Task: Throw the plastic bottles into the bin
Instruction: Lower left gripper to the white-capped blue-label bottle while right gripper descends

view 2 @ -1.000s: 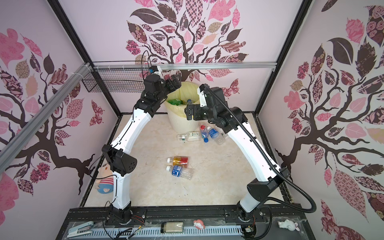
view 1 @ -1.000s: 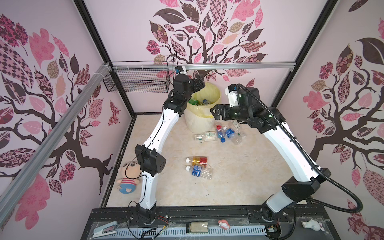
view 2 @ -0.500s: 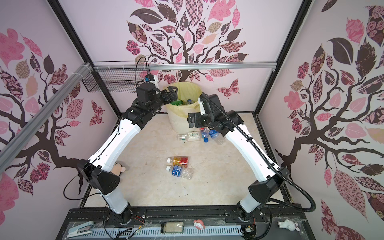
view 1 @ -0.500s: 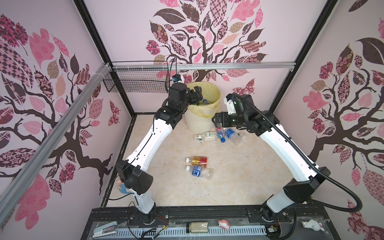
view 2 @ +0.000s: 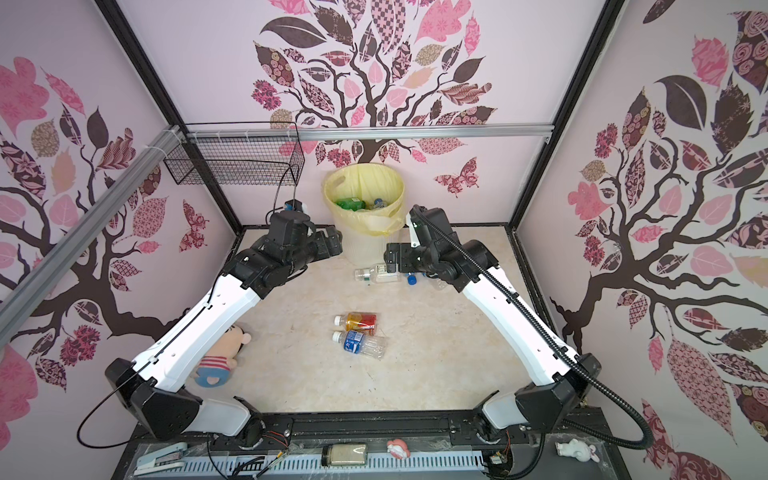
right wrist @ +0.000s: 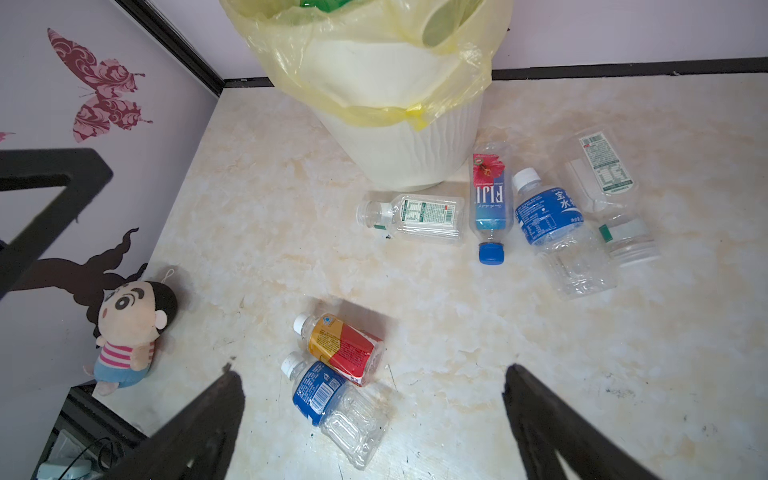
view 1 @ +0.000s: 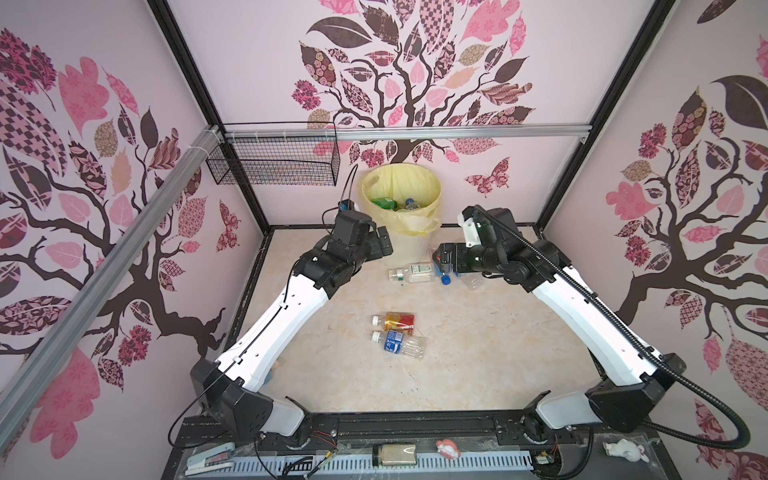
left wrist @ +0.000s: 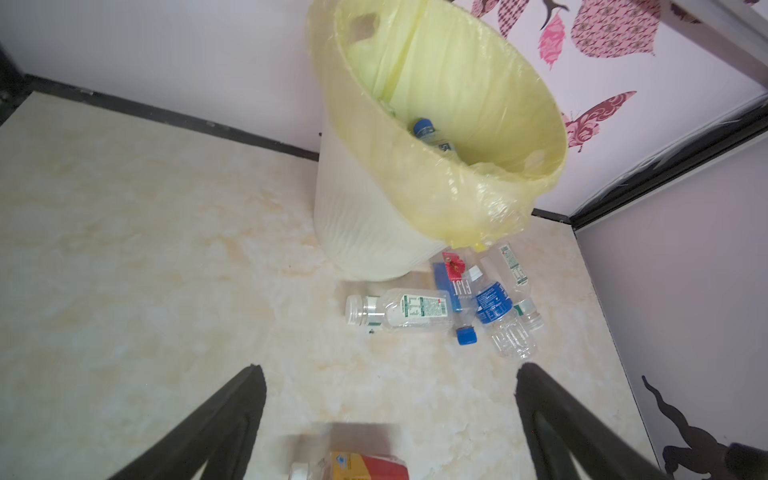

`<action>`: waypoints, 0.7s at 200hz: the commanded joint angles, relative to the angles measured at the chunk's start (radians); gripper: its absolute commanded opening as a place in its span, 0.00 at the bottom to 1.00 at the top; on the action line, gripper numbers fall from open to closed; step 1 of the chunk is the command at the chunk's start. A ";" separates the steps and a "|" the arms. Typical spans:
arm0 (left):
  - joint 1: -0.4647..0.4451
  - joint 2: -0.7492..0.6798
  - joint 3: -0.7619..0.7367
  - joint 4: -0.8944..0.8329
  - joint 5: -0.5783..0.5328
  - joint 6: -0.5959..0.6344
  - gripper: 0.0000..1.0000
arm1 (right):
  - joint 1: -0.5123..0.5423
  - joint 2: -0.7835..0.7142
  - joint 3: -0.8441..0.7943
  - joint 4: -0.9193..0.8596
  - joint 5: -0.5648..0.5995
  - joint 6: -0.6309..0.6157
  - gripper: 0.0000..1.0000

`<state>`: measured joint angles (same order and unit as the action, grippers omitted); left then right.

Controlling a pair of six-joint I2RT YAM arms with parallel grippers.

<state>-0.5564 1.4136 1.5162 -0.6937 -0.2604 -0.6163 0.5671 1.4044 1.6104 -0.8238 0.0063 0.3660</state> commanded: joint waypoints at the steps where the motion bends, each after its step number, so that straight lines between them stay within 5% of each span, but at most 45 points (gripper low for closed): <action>1: -0.003 -0.038 -0.076 -0.079 0.028 -0.110 0.97 | 0.009 -0.069 -0.055 0.000 0.003 -0.006 1.00; 50: -0.003 -0.069 -0.226 -0.212 0.219 -0.389 0.97 | 0.064 -0.132 -0.182 0.003 0.044 -0.051 1.00; 90: -0.002 -0.125 -0.440 -0.123 0.376 -0.617 0.97 | 0.197 -0.126 -0.226 0.009 0.155 -0.090 1.00; 140: -0.021 -0.186 -0.634 0.050 0.467 -0.852 0.97 | 0.210 -0.154 -0.312 0.053 0.134 -0.072 1.00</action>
<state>-0.5606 1.2549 0.9573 -0.7650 0.1329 -1.3025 0.7773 1.3067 1.3128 -0.7902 0.1200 0.2913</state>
